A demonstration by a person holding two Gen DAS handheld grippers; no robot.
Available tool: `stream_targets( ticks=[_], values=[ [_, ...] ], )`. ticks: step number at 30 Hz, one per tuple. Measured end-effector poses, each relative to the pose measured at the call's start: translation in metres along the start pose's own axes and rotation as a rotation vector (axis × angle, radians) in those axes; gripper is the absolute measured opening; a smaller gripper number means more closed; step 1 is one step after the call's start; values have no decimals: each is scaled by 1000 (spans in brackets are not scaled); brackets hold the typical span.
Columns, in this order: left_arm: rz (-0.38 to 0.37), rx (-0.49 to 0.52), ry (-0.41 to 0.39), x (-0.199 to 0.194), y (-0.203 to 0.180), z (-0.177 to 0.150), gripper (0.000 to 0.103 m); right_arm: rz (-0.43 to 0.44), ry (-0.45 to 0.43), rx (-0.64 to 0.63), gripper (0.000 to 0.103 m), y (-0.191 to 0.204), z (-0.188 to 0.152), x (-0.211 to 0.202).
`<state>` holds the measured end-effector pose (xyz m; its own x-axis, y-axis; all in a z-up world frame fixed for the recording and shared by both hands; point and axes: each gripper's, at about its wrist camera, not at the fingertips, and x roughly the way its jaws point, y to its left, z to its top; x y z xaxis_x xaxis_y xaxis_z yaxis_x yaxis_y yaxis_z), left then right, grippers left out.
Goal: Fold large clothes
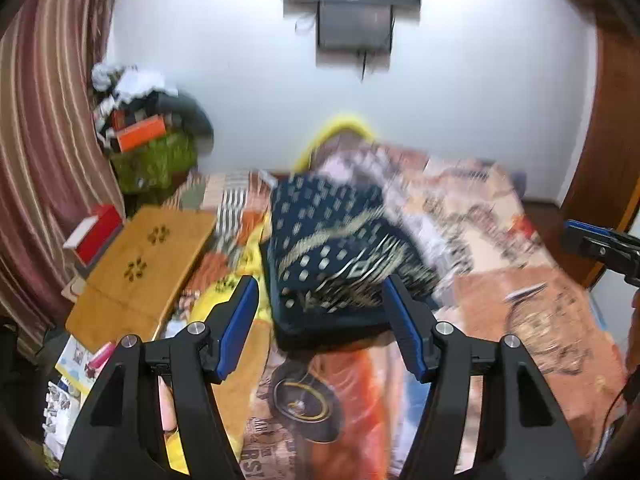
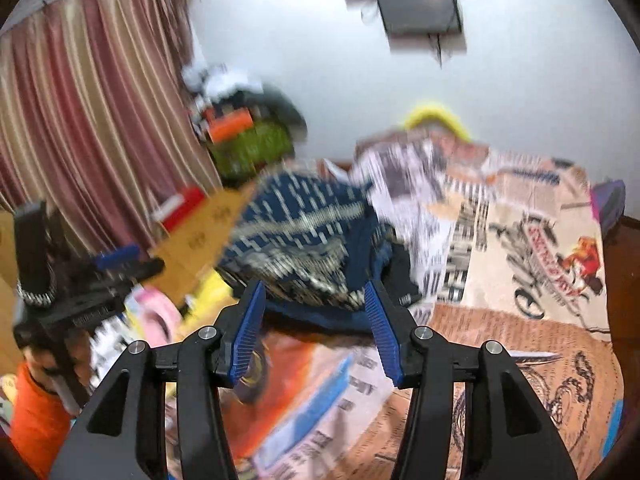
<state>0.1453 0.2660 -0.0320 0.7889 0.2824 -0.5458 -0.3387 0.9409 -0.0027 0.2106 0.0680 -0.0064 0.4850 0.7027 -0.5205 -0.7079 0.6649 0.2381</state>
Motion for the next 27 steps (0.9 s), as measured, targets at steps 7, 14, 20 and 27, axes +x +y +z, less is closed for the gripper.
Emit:
stream_targets(
  ticks=[7, 14, 20, 27],
  values=[
    [-39, -2, -287, -126, -29, 4, 63, -10, -257, -69, 48, 43, -3, -90],
    [-24, 18, -468, -194, -63, -21, 63, -30, -412, -143, 49, 78, -26, -139],
    [11, -13, -514, -213, -74, -45, 84, -102, -470, -188, 77, 94, -42, -146],
    [63, -20, -515, -214, -80, -63, 96, -178, -469, -169, 102, 93, -47, -143]
  ],
)
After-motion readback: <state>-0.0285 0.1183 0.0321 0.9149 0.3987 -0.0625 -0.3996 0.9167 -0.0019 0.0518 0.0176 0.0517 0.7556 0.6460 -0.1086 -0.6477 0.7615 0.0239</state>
